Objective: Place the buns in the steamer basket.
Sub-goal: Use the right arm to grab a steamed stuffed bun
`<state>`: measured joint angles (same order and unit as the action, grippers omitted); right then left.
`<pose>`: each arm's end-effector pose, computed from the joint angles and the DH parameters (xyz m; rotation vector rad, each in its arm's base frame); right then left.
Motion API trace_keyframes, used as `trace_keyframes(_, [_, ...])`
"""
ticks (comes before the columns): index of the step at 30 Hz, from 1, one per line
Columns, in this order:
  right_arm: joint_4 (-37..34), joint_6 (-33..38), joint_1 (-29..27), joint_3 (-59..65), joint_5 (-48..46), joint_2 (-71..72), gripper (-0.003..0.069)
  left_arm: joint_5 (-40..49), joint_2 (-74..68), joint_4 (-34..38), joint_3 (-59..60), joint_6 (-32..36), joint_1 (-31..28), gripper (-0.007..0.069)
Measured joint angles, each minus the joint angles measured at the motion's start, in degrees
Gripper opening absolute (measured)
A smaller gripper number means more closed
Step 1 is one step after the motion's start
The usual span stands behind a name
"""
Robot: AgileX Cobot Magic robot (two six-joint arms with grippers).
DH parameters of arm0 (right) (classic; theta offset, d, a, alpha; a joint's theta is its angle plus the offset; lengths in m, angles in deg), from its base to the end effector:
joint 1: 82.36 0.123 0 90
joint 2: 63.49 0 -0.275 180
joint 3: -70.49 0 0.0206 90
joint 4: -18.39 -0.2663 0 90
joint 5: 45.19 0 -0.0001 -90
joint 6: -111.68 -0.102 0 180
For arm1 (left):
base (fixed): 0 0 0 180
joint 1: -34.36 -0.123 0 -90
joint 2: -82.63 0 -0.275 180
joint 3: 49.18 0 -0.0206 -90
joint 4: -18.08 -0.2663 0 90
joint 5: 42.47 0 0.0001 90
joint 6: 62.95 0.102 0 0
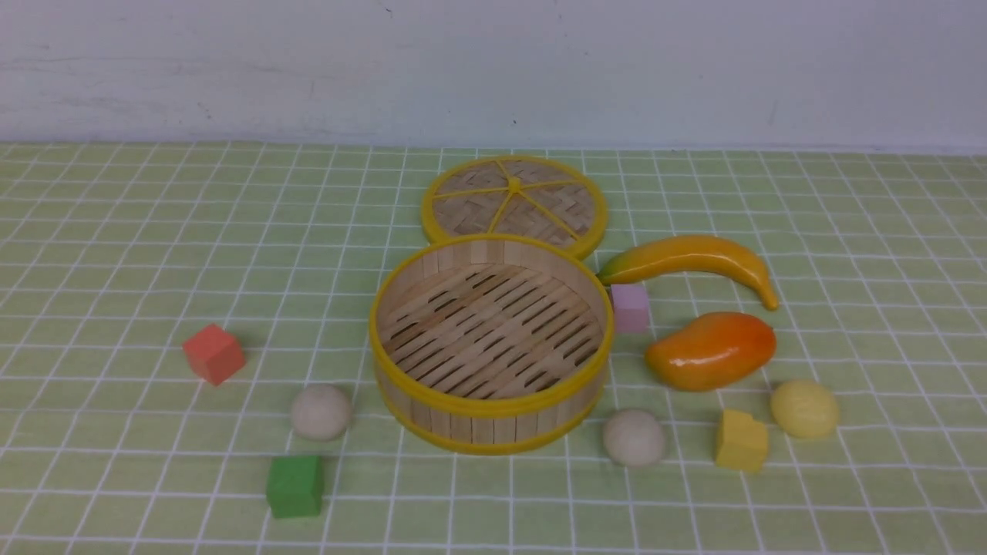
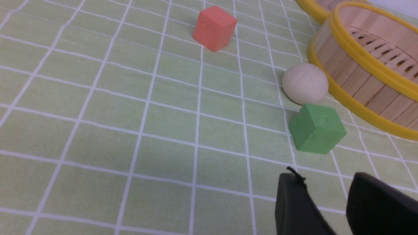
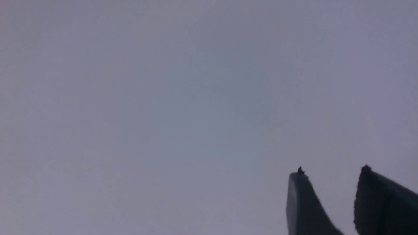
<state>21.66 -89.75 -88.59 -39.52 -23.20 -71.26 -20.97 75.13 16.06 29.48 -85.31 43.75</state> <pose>0.0676 -0.0052 0.2940 0.1889 0.9575 0.2057 0.0879 -0.0132 0.1663 -0.1919 1.8836 -0.3450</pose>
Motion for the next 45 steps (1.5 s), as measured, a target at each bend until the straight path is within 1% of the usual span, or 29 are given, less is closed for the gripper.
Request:
trace_keyframes(1, [0.00, -0.47, 0.00, -6.41, -1.00, -1.97, 0.0239, 0.00, 0.00, 0.00, 0.00, 0.00, 0.00, 0.0238])
trace_keyframes(5, [0.00, -0.63, 0.00, -20.87, -5.32, -11.32, 0.0239, 0.00, 0.00, -0.02, 0.00, 0.00, 0.00, 0.0238])
trace_keyframes(6, [0.00, -0.63, 0.00, -22.48, -5.95, -11.94, 0.0239, 0.00, 0.00, -0.02, 0.00, 0.00, 0.00, 0.0238])
trace_keyframes(7, [0.00, -0.82, 0.00, -28.80, -9.47, -17.69, 0.0239, 0.00, 0.00, -0.02, 0.00, 0.00, 0.00, 0.0238])
trace_keyframes(9, [0.00, -0.87, 0.00, -35.52, -14.49, -22.82, 0.0239, 0.00, 0.00, -0.02, 0.00, 0.00, 0.00, 0.0238])
trace_keyframes(10, [0.00, -0.87, 0.00, -39.67, -20.10, -26.64, 0.0239, 0.00, 0.00, -0.02, 0.00, 0.00, 0.00, 0.0238])
trace_keyframes(11, [0.00, -0.87, 0.00, -39.67, -20.10, -27.28, 0.0239, 0.00, 0.00, -0.02, 0.00, 0.00, 0.00, 0.0238])
trace_keyframes(13, [0.00, -0.87, 0.00, -47.17, -31.75, -35.24, 0.0239, 0.00, 0.00, -0.02, 0.00, 0.00, 0.00, 0.0238])
trace_keyframes(14, [0.05, -0.87, 0.00, -48.58, -34.54, -37.65, 0.0239, 0.00, 0.00, -0.02, 0.00, 0.00, 0.00, 0.0238])
trace_keyframes(17, [0.95, -0.82, 0.00, -50.44, -40.48, -46.22, 0.0239, 0.00, 0.00, -0.02, 0.00, 0.00, 0.00, 0.0238])
trace_keyframes(19, [1.54, -0.06, 0.00, -50.44, -42.78, -51.76, 0.0239, 0.00, 0.00, -0.02, 0.00, 0.00, 0.00, 0.0238])
trace_keyframes(20, [1.54, -0.01, 0.00, -50.44, -42.93, -51.76, 0.0239, 0.00, 0.00, -0.02, 0.00, 0.00, 0.00, 0.0238])
trace_keyframes(21, [1.54, 0.17, 0.09, -50.44, -43.94, -56.11, 0.0239, 0.00, 0.00, -0.02, 0.00, 0.00, 0.00, 0.0238])
trace_keyframes(23, [1.35, 1.22, 1.43, -50.44, -45.44, -61.52, 0.0241, 0.00, 0.00, -0.07, 0.00, 0.00, 0.00, 0.0238])
trace_keyframes(26, [1.35, 3.76, 3.65, -50.44, -47.58, -66.03, 0.0241, 0.00, 0.00, -0.07, 0.00, 0.00, 0.00, 0.0238])
trace_keyframes(30, [0.18, 7.05, 7.90, -51.67, -53.02, -73.77, 0.0241, 0.00, 0.00, -0.07, 0.00, 0.00, 0.00, 0.0238])
trace_keyframes(31, [0.18, 7.05, 7.90, -51.67, -53.02, -73.77, 0.0241, 0.00, 0.00, -0.07, 0.00, 0.00, 0.00, 0.0238])
trace_keyframes(33, [-0.12, 7.51, 9.84, -53.39, -57.77, -78.70, 0.0241, 0.00, 0.00, -0.07, 0.00, 0.00, 0.00, 0.0238])
trace_keyframes(36, [-1.12, 7.52, 11.07, -55.68, -61.88, -84.12, 0.0241, 0.00, 0.00, -0.07, 0.00, 0.00, 0.00, 0.0238])
trace_keyframes(41, [-4.44, 7.71, 11.36, -57.35, -62.72, -90.40, 0.0241, 0.00, 0.00, -0.07, 0.00, 0.00, 0.00, 0.0238])
trace_keyframes(45, [-7.43, 9.08, 11.42, -57.67, -60.31, -95.71, 0.0241, 0.00, 0.00, -0.07, 0.00, 0.00, 0.00, 0.0238])
